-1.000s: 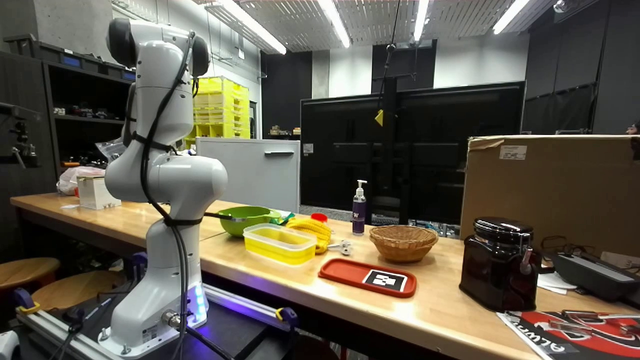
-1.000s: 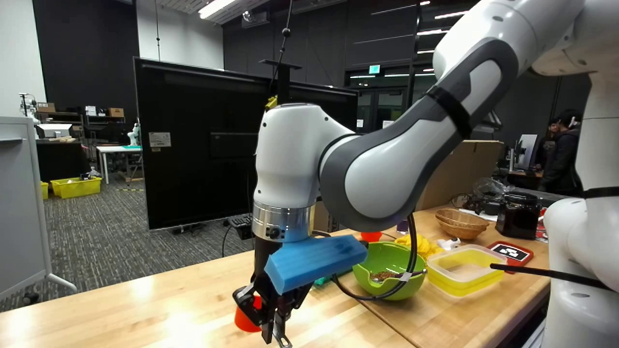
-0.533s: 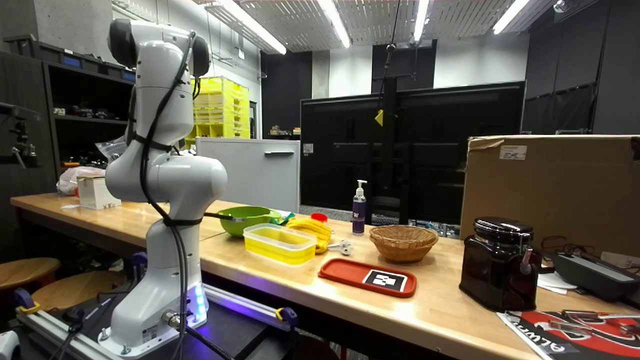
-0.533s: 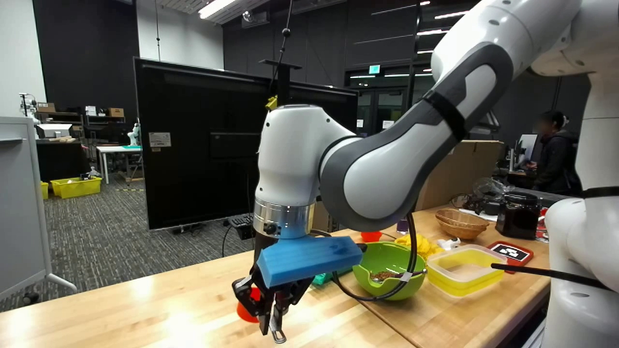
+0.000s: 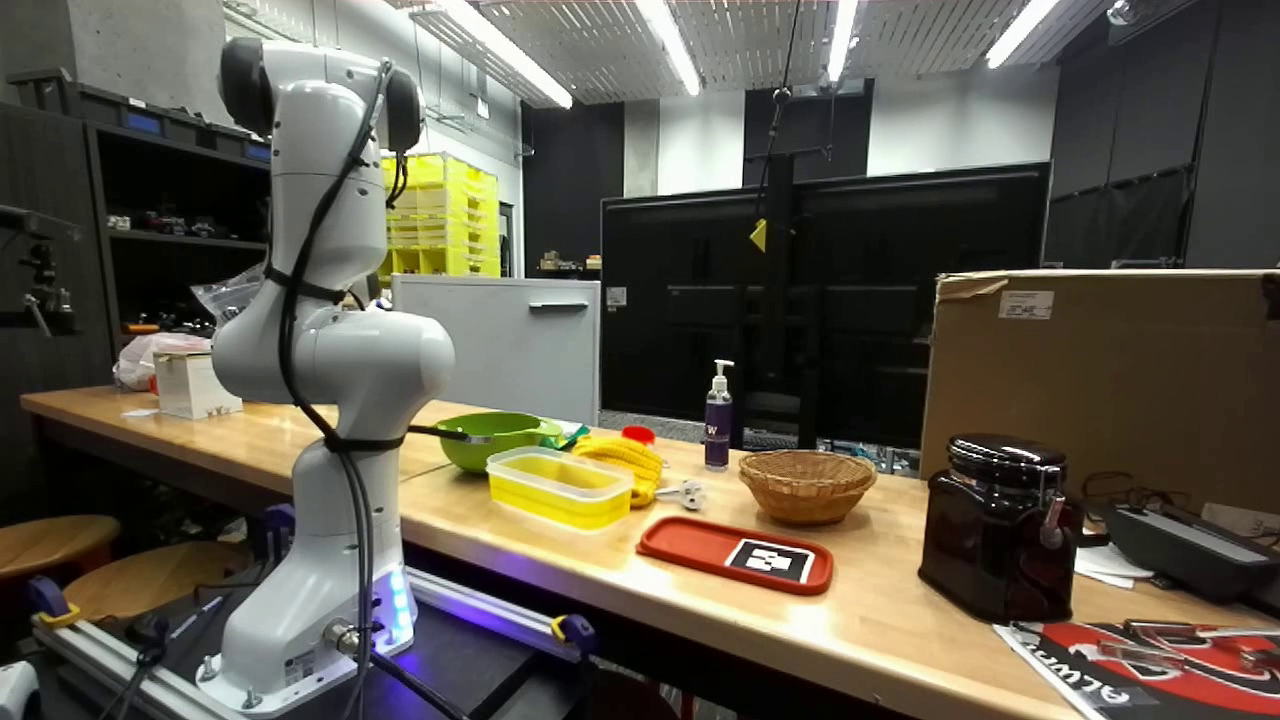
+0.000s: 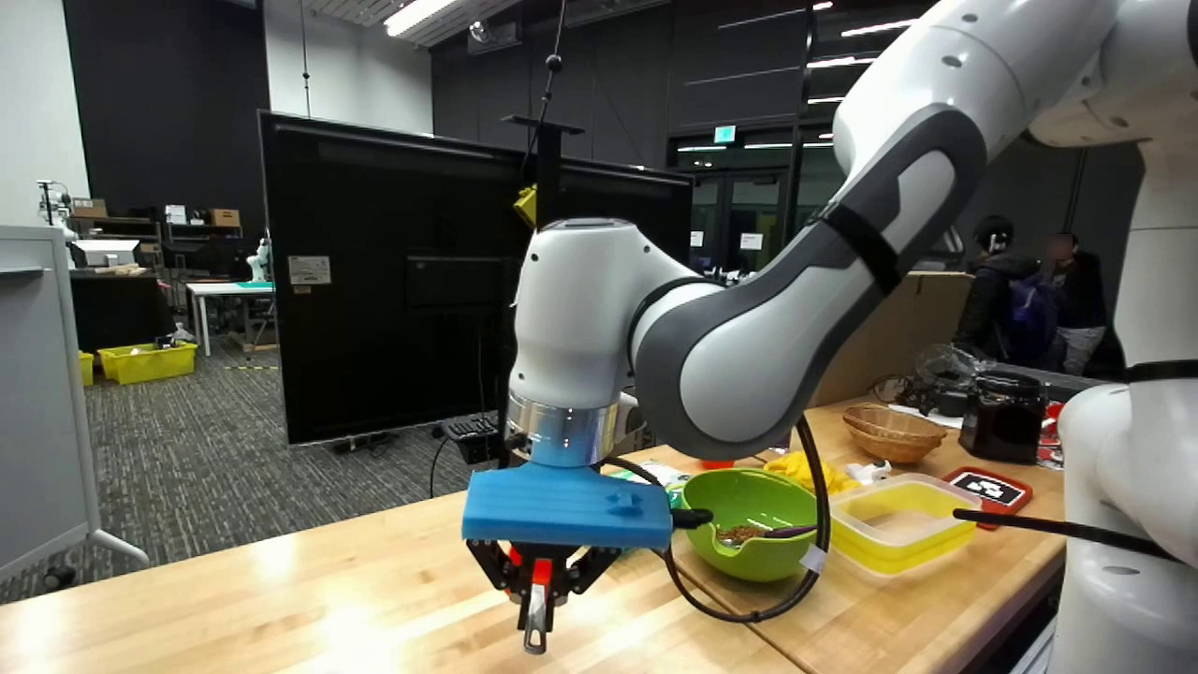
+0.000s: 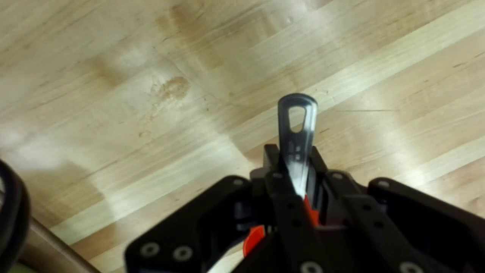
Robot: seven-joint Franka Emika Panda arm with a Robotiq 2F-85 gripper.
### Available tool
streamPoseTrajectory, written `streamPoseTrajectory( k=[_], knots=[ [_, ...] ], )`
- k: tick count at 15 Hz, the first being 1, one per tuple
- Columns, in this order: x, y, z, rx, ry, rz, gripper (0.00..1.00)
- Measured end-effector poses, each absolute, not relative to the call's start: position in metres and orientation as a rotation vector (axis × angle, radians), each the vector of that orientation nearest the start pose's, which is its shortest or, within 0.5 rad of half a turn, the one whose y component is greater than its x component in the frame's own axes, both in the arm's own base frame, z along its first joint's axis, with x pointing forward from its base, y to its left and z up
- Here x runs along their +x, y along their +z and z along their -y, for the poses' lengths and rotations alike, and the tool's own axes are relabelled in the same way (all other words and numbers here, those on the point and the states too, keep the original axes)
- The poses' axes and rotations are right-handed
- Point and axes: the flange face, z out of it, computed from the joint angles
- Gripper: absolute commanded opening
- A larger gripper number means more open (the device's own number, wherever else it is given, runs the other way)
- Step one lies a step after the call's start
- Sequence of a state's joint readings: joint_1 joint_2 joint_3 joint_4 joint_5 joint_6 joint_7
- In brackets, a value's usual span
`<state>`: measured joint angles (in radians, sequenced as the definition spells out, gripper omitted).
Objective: Move the orange measuring cup on the left forwards.
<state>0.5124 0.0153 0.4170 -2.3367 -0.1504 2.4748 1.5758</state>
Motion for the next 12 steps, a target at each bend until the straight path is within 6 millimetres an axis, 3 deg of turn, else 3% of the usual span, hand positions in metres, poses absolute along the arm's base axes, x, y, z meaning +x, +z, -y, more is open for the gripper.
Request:
streamPoseTrajectory(
  k=[6,12],
  knots=[
    [0.303,0.334,-0.399,-2.792,-0.195,-1.292,0.04],
    [0.28,0.324,-0.373,-2.627,-0.223,-1.781,0.04]
  ],
)
